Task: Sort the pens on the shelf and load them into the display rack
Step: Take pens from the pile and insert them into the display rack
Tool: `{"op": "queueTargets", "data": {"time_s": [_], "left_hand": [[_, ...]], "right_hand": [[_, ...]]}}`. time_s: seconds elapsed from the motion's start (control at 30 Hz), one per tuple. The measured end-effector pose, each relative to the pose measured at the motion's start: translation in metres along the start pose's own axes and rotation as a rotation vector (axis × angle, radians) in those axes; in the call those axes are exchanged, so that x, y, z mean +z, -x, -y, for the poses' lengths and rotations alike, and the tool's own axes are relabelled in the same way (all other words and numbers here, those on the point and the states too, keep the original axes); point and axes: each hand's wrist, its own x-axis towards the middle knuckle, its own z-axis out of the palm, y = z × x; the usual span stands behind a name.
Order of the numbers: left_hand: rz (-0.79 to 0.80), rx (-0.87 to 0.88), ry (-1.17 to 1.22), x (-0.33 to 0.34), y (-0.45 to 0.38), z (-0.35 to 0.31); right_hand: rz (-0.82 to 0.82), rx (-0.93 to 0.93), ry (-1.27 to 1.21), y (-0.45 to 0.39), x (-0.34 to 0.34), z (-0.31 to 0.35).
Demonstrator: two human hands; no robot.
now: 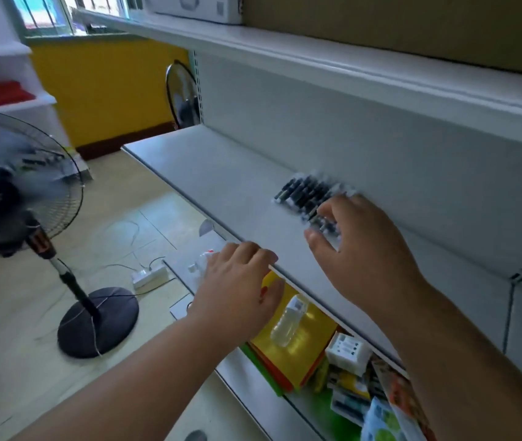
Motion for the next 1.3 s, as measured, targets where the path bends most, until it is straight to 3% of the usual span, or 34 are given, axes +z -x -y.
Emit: {"op": "queueTargets", "data": {"time_s": [0.4, 0.57, 0.77, 1.3], "left_hand": [[0.049, 0.24, 0.171, 0.03, -0.172, 0.072], [0.113, 0.263, 0.175, 0.045, -0.231, 0.092], [0.257, 0.304, 0.116, 0.053, -0.258, 0.1], [0.498, 0.292, -0.08, 0.047, -0.293, 0.092]], "right_hand": [[-0.085, 0.309, 0.12, -0.078, 0.043, 0.006], [-0.14, 0.431, 0.166, -0.102, 0.058, 0.018], [-0.17, 0.547, 0.214, -0.109, 0.069, 0.027], [-0.206, 0.637, 0.158, -0.114, 0.09, 0.026]]}}
